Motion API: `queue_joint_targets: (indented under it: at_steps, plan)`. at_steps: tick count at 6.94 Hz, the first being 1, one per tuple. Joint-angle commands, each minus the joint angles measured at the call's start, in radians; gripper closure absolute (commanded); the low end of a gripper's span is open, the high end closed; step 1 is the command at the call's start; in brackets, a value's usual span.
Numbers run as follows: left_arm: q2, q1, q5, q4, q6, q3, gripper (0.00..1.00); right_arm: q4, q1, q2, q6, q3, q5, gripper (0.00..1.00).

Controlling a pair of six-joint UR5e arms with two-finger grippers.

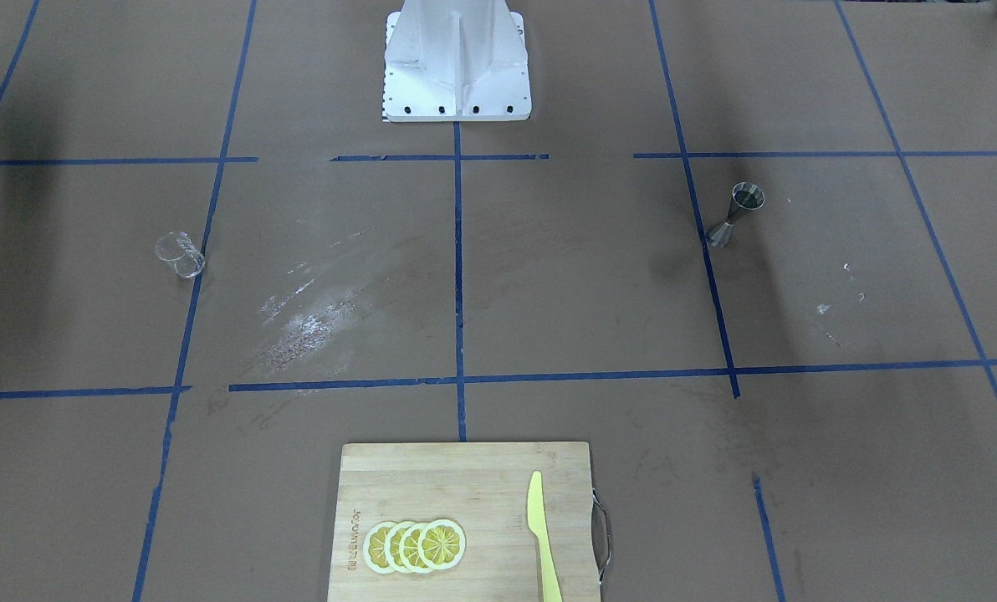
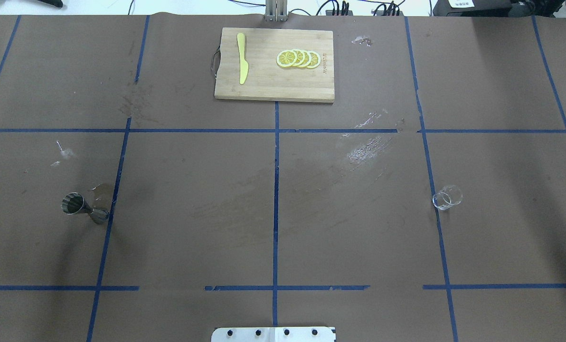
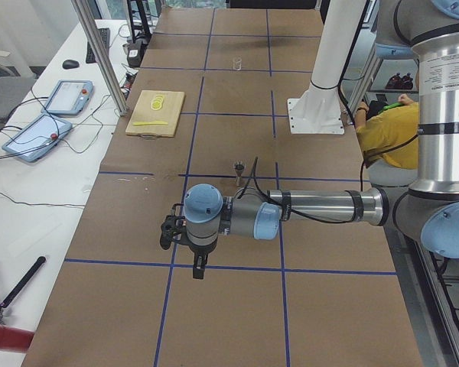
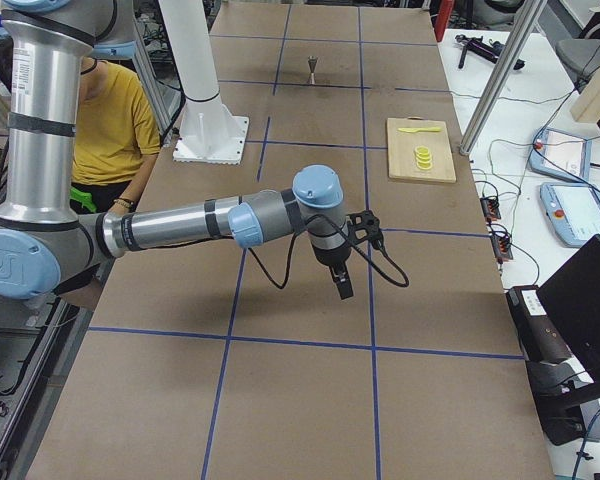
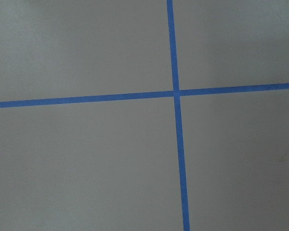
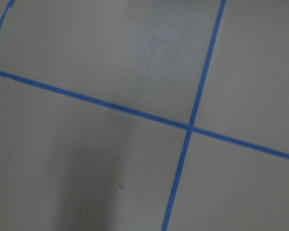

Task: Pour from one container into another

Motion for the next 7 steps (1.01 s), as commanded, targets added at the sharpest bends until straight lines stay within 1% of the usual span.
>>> queue_joint_targets:
  at_steps: [1,3,5,7]
  plan:
    - [0.002,0.000,-0.001,0.008,0.000,0.001,0.00,-0.080,0.031,-0.139,-0.041,-0.019,0.031,0.00]
    - [0.002,0.002,-0.001,0.003,0.000,-0.002,0.00,-0.079,0.031,-0.152,-0.039,-0.073,0.030,0.00]
    - [0.002,0.000,-0.022,0.002,0.000,-0.002,0.00,-0.070,0.033,-0.158,-0.042,-0.068,0.030,0.00]
    - [-0.005,0.002,-0.011,0.002,-0.002,-0.007,0.00,-0.068,0.033,-0.130,-0.051,-0.064,0.033,0.00]
